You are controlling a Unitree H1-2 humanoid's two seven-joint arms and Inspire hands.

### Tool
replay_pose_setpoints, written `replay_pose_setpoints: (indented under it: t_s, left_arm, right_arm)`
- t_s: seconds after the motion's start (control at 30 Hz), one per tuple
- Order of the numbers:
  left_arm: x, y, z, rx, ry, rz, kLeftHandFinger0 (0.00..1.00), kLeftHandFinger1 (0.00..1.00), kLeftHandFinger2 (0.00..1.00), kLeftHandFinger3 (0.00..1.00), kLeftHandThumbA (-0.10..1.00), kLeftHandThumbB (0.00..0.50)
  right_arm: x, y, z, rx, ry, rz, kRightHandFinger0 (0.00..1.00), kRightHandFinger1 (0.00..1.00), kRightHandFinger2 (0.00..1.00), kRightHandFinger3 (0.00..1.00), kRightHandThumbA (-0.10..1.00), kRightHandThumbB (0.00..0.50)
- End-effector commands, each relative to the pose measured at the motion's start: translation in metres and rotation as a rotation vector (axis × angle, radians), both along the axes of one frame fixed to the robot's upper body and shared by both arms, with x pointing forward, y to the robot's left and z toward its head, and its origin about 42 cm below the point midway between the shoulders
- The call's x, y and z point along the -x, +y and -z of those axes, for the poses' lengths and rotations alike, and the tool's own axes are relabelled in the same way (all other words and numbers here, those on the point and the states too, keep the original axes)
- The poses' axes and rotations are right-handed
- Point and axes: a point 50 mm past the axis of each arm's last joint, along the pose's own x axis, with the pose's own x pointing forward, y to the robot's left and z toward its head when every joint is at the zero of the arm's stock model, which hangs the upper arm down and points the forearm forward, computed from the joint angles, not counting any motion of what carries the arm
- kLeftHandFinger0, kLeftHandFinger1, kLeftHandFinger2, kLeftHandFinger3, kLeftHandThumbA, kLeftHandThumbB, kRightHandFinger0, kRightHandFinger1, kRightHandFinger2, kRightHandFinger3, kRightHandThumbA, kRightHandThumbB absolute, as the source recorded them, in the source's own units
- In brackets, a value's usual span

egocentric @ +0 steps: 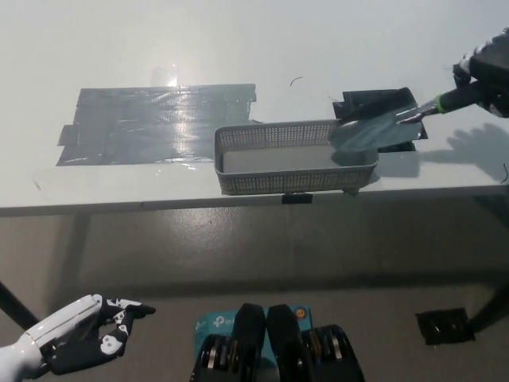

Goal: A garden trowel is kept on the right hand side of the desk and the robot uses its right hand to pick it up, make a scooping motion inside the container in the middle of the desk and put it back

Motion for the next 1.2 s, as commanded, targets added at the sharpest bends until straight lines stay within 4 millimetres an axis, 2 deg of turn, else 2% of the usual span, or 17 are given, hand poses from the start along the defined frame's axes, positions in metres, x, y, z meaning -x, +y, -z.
replay_pose_setpoints:
  t_s: [0.0, 0.07, 0.1, 0.2, 0.23, 0.3, 0.33, 0.43, 0.5, 0.53, 0.6, 0.63, 0.7, 0.73, 0.87, 1.13, 1.17]
  left_arm:
    - [0.002, 0.005, -0.013, -0.029, -0.040, 0.018, 1.00, 0.93, 0.86, 1.00, 1.00, 0.426]
    - [0.001, 0.004, -0.014, -0.027, -0.043, 0.017, 1.00, 0.93, 0.85, 1.00, 1.00, 0.436]
    - [0.001, 0.004, -0.015, -0.027, -0.046, 0.018, 1.00, 0.93, 0.85, 1.00, 1.00, 0.436]
    - [-0.001, 0.004, -0.016, -0.027, -0.051, 0.022, 1.00, 0.92, 0.84, 1.00, 1.00, 0.447]
    - [-0.001, 0.004, -0.017, -0.027, -0.055, 0.023, 1.00, 0.92, 0.84, 1.00, 1.00, 0.441]
    - [-0.003, 0.003, -0.019, -0.029, -0.062, 0.024, 1.00, 0.92, 0.84, 1.00, 1.00, 0.440]
    - [-0.004, 0.002, -0.020, -0.024, -0.064, 0.023, 1.00, 0.92, 0.84, 1.00, 1.00, 0.442]
    - [-0.007, 0.001, -0.024, -0.027, -0.067, 0.023, 1.00, 0.92, 0.84, 1.00, 1.00, 0.440]
    - [-0.007, 0.002, -0.023, -0.030, -0.067, 0.019, 1.00, 0.92, 0.84, 1.00, 1.00, 0.446]
    - [-0.007, 0.002, -0.023, -0.030, -0.067, 0.019, 1.00, 0.92, 0.84, 1.00, 1.00, 0.439]
    - [-0.006, 0.002, -0.023, -0.034, -0.069, 0.020, 1.00, 0.92, 0.85, 1.00, 1.00, 0.429]
    - [-0.009, 0.001, -0.025, -0.030, -0.068, 0.020, 1.00, 0.92, 0.87, 1.00, 1.00, 0.427]
    - [-0.009, 0.002, -0.026, -0.030, -0.068, 0.021, 1.00, 0.93, 0.87, 1.00, 1.00, 0.417]
    - [-0.009, 0.002, -0.026, -0.030, -0.070, 0.019, 1.00, 0.93, 0.87, 1.00, 1.00, 0.417]
    - [-0.011, 0.002, -0.028, -0.030, -0.076, 0.023, 1.00, 0.93, 0.86, 1.00, 1.00, 0.418]
    - [-0.011, 0.000, -0.028, -0.031, -0.074, 0.020, 1.00, 0.94, 0.86, 1.00, 1.00, 0.392]
    - [-0.011, -0.001, -0.027, -0.034, -0.079, 0.020, 1.00, 0.94, 0.86, 1.00, 1.00, 0.398]
  right_arm:
    - [-0.008, 0.012, -0.047, 0.041, -0.080, 0.078, 0.08, 0.24, 0.40, 0.66, -0.10, 0.000]
    - [-0.012, 0.024, -0.052, 0.043, -0.093, 0.087, 0.00, 0.08, 0.19, 0.68, -0.10, 0.000]
    - [-0.014, 0.027, -0.054, 0.050, -0.094, 0.091, 0.00, 0.07, 0.18, 0.68, -0.10, 0.000]
    - [-0.017, 0.041, -0.061, 0.067, -0.113, 0.072, 0.00, 0.00, 0.00, 0.45, -0.10, 0.005]
    - [-0.018, 0.044, -0.062, 0.080, -0.121, 0.065, 0.00, 0.00, 0.00, 0.29, -0.10, 0.018]
    - [-0.018, 0.047, -0.064, 0.093, -0.124, 0.042, 0.00, 0.02, 0.11, 0.24, -0.10, 0.018]
    - [-0.015, 0.051, -0.063, 0.129, -0.132, 0.023, 0.00, 0.04, 0.17, 0.38, -0.10, 0.017]
    - [-0.011, 0.049, -0.059, 0.169, -0.137, -0.001, 0.00, 0.01, 0.17, 0.48, -0.10, 0.011]
    - [-0.011, 0.044, -0.052, 0.183, -0.125, -0.031, 0.00, 0.00, 0.14, 0.35, -0.10, 0.000]
    - [-0.010, 0.042, -0.049, 0.209, -0.126, -0.035, 0.00, 0.00, 0.13, 0.19, -0.10, 0.007]
    - [-0.008, 0.037, -0.042, 0.254, -0.119, -0.049, 0.00, 0.00, 0.21, 0.08, -0.10, 0.000]
    - [-0.006, 0.029, -0.040, 0.271, -0.131, -0.061, 0.00, 0.00, 0.22, 0.03, -0.10, 0.035]
    - [-0.004, 0.025, -0.039, 0.291, -0.125, -0.056, 0.00, 0.00, 0.23, 0.06, -0.10, 0.015]
    - [-0.004, 0.021, -0.038, 0.309, -0.124, -0.058, 0.00, 0.07, 0.31, 0.29, -0.10, 0.000]
    - [-0.003, 0.000, -0.031, 0.318, -0.112, -0.032, 0.00, 0.00, 0.23, 0.17, -0.10, 0.000]
    - [-0.009, -0.013, -0.024, 0.371, -0.082, 0.050, 0.00, 0.02, 0.31, 0.27, -0.10, 0.000]
    - [-0.012, -0.008, -0.022, 0.356, -0.097, 0.040, 0.00, 0.01, 0.30, 0.23, -0.10, 0.000]
